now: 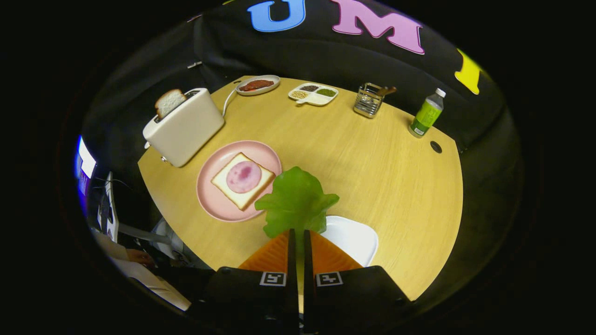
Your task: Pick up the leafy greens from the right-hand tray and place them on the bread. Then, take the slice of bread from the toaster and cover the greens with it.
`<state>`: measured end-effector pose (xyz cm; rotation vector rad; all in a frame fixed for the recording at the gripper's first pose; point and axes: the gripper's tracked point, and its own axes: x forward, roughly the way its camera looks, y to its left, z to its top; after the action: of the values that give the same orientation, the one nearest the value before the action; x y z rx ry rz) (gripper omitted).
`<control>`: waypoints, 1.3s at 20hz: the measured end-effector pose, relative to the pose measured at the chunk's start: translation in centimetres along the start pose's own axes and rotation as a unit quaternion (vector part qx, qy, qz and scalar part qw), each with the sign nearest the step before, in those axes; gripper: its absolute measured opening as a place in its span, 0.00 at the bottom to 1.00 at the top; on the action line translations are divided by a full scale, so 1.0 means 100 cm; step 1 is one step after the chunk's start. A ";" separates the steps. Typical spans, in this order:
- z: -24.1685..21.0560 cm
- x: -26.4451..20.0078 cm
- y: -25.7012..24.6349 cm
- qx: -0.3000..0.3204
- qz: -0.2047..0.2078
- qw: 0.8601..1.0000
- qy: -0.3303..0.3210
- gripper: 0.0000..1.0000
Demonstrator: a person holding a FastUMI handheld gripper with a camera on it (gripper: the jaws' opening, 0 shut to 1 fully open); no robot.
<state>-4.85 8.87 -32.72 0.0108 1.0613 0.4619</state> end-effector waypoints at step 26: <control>0.078 0.054 0.098 0.012 -0.043 0.998 -0.035 0.95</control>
<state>0.34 21.39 -31.12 0.0022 0.9953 0.3683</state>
